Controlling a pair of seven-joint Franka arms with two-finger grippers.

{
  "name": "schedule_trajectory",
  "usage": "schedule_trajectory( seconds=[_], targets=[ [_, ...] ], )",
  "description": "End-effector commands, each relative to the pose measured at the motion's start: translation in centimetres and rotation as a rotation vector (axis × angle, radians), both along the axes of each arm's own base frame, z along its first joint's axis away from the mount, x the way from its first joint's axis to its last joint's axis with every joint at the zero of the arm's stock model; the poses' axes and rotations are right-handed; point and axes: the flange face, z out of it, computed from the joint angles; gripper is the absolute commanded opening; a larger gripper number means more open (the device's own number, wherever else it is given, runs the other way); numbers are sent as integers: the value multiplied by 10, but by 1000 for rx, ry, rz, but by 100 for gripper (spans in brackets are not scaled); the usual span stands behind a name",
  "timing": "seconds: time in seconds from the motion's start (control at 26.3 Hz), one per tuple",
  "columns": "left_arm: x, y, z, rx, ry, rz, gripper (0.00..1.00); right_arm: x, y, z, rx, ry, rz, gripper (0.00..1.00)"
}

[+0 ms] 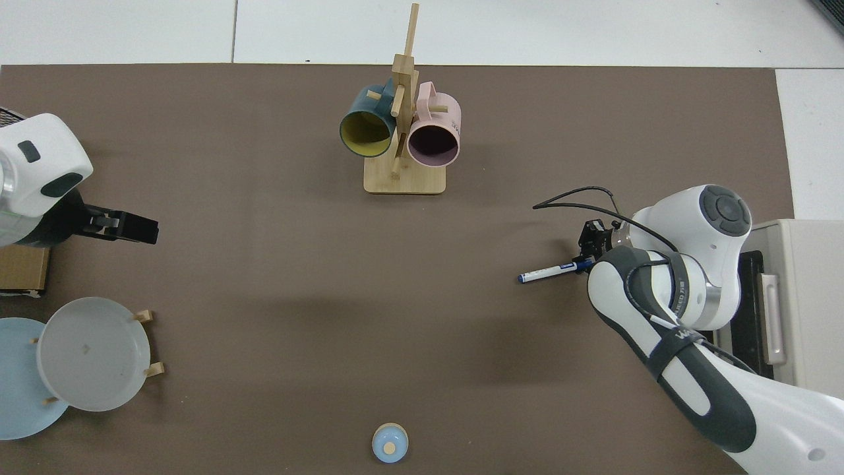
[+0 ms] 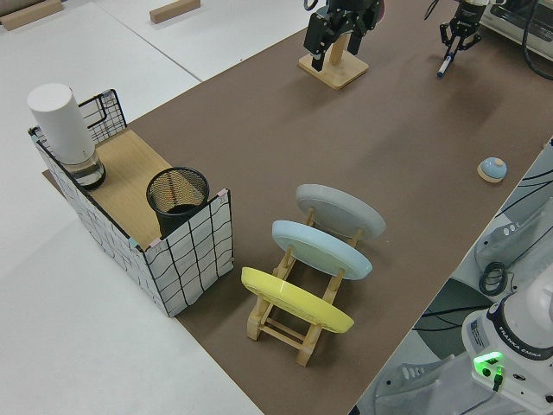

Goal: Put markers into pen holder
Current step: 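Lift the marker with the right gripper while the left gripper reaches in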

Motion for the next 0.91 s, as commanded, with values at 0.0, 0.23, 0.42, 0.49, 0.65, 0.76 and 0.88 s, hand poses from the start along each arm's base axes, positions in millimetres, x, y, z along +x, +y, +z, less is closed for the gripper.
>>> schedule_trajectory(
  seconds=[0.0,0.23,0.42,0.49,0.65,0.76,0.88],
  targets=[
    [-9,-1,0,-11,-4,-1,100,8,0,30,52,11,27,0],
    [-8,-4,1,-12,-5,-4,100,10,-4,69,81,6,33,0],
    [-10,-6,1,-12,7,-6,100,4,7,120,180,-59,16,0],
    [-11,-6,0,-12,16,-6,100,5,14,140,219,-70,15,0],
    [-13,-8,-1,-11,27,-14,100,9,37,171,287,-54,33,0],
    [-14,-15,-1,-13,33,-30,100,10,52,192,350,-50,-21,0],
    [-12,-19,0,-15,28,-76,100,7,71,205,395,-39,-69,0]
  ],
)
